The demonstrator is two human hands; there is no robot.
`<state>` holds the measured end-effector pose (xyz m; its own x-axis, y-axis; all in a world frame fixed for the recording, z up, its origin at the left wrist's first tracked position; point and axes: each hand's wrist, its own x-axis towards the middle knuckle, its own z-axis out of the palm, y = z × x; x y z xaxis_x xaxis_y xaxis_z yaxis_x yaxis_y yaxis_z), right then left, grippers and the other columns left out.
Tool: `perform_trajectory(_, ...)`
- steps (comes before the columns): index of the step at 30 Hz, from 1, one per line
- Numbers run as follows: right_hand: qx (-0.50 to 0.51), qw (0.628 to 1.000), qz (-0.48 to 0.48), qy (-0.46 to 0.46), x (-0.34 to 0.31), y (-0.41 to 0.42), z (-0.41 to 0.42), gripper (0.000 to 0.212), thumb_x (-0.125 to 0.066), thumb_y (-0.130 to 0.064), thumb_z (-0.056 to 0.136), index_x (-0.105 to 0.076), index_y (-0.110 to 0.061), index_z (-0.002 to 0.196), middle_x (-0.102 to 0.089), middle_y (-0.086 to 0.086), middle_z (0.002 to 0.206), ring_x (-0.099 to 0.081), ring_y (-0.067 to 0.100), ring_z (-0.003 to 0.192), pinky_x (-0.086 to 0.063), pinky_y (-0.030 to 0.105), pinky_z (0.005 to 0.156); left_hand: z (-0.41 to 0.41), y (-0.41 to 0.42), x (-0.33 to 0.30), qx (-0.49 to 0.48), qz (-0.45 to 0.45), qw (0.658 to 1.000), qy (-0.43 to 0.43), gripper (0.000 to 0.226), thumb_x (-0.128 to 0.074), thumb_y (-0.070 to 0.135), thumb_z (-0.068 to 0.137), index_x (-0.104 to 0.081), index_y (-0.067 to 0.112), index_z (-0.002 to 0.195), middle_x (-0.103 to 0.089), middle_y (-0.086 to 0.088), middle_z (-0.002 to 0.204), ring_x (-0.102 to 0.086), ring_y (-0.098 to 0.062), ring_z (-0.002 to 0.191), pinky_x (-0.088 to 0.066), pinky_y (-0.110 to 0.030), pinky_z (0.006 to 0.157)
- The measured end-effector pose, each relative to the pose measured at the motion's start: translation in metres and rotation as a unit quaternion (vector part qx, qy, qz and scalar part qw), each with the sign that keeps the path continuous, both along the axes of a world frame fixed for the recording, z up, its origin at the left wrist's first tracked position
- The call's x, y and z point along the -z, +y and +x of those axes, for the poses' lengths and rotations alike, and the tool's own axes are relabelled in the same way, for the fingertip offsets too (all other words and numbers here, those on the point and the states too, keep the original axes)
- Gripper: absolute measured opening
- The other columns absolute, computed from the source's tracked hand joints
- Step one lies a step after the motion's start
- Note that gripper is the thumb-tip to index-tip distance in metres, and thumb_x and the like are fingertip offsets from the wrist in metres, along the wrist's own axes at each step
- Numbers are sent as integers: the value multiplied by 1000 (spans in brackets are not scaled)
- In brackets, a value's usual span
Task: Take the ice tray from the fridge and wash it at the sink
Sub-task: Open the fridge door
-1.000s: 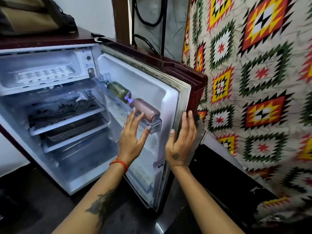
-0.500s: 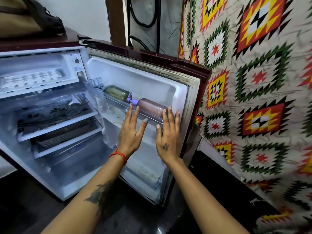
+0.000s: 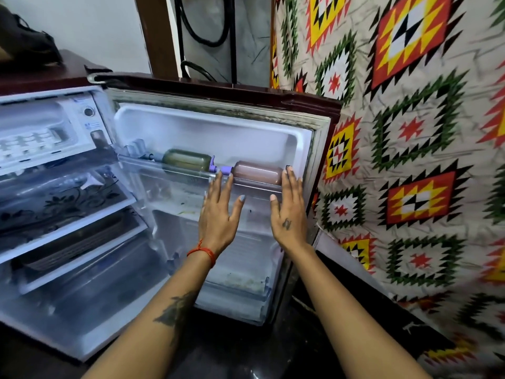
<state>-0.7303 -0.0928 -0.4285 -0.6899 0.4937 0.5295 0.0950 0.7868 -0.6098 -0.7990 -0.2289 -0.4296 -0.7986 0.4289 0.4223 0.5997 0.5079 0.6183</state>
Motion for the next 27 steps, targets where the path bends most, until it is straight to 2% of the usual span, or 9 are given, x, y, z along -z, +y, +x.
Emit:
perform_trajectory(3, -9, 1000, 6, -16, -1, 14, -7, 62, -46, -22, 97, -15, -18, 151, -8, -5, 159, -8, 18, 146, -18, 42, 118, -6, 10, 3, 2, -3, 1000, 5, 64, -31, 49, 93, -14, 27, 150, 2, 7, 159, 4, -12, 145, -5, -39, 120)
perform_trajectory(7, -20, 999, 14, -31, -4, 28, -14, 70, -53, -23, 94, -12, -16, 151, -6, -5, 159, -13, 16, 145, -22, 46, 116, -12, 18, 4, 5, -17, 1000, 10, 66, -33, 51, 92, -13, 28, 150, 4, 9, 158, 8, -7, 143, -2, -39, 118)
perform_trajectory(9, -27, 998, 24, -41, -5, 35, -16, 72, -54, -24, 93, -11, -16, 151, -4, -6, 159, -15, 17, 145, -22, 41, 116, -15, 20, 3, 7, -24, 1000, 5, 67, -35, 52, 92, -12, 28, 151, 4, 8, 159, 9, -8, 143, -3, -41, 119)
perform_trajectory(11, -35, 997, 31, -58, -8, 41, -16, 74, -55, -24, 93, -11, -17, 151, -3, -7, 159, -18, 17, 144, -20, 29, 112, -16, 22, 1, 17, -31, 999, -9, 67, -43, 49, 95, -11, 29, 151, 6, 8, 159, 9, -12, 146, -8, -43, 118)
perform_trajectory(13, -35, 996, 37, -69, -11, 46, -14, 72, -56, -23, 92, -15, -19, 151, -8, -6, 159, -20, 18, 143, -16, 25, 108, -16, 22, -4, 35, -21, 999, -31, 70, -49, 44, 94, -11, 28, 151, 7, 8, 159, 8, -14, 147, -13, -40, 116)
perform_trajectory(16, 11, 999, 23, -32, -17, 40, -10, 60, -57, -22, 91, -33, -19, 146, -25, 0, 155, -27, 23, 140, -19, 28, 110, -13, 21, -13, 39, 32, 996, -67, 68, -53, 41, 93, -20, 23, 150, -1, 7, 160, 0, -15, 147, -15, -36, 117)
perform_trajectory(21, 72, 993, -56, 79, -12, 2, 4, 46, -57, -23, 88, -52, -12, 132, -44, 12, 143, -38, 28, 132, -23, 24, 103, 4, 8, -15, -11, 85, 991, -107, 63, -55, 41, 92, -30, 24, 147, -14, -1, 159, -15, -19, 146, -22, -34, 113)
perform_trajectory(23, 55, 992, -81, 82, -5, -13, 8, 46, -54, -26, 87, -53, -10, 131, -46, 12, 140, -39, 28, 131, -25, 25, 104, 12, -2, -12, -23, 94, 988, -118, 64, -56, 40, 91, -31, 22, 147, -17, -2, 158, -17, -17, 145, -22, -30, 112)
perform_trajectory(27, 15, 993, -116, 20, 10, -40, 12, 54, -51, -35, 88, -48, -10, 135, -42, 10, 145, -34, 26, 136, -20, 23, 105, 26, -28, -3, -58, 97, 982, -150, 65, -56, 41, 91, -30, 20, 147, -24, -3, 156, -19, -17, 145, -21, -31, 113)
